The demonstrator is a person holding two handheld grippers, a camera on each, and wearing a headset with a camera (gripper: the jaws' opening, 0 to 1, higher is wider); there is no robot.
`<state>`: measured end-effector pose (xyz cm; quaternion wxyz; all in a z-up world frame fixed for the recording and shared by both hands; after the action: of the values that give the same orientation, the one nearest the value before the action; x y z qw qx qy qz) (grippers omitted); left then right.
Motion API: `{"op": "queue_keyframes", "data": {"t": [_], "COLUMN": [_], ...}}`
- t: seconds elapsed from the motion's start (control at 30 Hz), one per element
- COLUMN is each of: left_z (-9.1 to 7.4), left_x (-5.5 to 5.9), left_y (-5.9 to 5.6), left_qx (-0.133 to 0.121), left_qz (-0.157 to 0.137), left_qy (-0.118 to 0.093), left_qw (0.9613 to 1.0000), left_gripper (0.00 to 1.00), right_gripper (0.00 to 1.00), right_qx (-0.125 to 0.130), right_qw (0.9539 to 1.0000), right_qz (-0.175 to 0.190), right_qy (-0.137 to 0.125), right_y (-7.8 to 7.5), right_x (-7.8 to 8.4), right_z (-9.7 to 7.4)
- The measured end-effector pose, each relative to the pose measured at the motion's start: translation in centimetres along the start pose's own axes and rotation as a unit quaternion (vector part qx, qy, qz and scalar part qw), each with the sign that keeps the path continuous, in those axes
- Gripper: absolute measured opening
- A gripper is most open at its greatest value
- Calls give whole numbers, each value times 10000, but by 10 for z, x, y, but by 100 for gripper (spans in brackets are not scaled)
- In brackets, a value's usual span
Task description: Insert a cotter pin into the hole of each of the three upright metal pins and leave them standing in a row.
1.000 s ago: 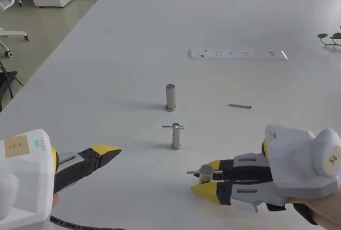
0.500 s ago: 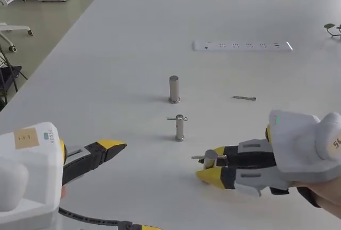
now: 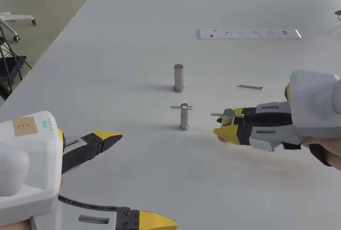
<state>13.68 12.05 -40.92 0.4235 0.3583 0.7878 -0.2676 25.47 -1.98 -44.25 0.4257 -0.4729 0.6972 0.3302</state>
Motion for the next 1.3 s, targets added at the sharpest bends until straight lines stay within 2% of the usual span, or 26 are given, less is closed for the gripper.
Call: {"op": "queue_keyframes", "data": {"t": [0.37, 0.87, 1.03, 1.3], "left_z": [3, 6, 6, 6], "left_x": [3, 11, 19, 19], "left_y": [1, 0, 4, 2], "left_qx": [-3, 44, -64, -50], "left_qz": [-152, -236, -299, -309], "left_qy": [56, 200, 333, 334], "left_qw": [9999, 9995, 9990, 9990], "left_gripper": [99, 99, 99, 99], "right_gripper": [8, 9, 9, 10], "right_qx": [75, 19, -17, -4], "right_qw": [9999, 9998, 9999, 9998], "right_qz": [85, 175, 85, 179], "right_qy": [-46, -80, -91, -114], "right_y": [-14, -19, -18, -16], "right_x": [2, 7, 8, 9], "right_z": [5, 5, 4, 5]}}
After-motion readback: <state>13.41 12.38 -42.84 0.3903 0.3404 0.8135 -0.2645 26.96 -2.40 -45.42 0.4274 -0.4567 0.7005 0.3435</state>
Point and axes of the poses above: the centre of the closed fingertips' face, and the gripper's own axes: z roughly forward along the fingers, y roughly to its left, x roughly out of its underside, the point moved 3 cm from there along -z, roughly backward along the fingers, and after that the axes turned 2 degrees about z, right-handed, at the moved point
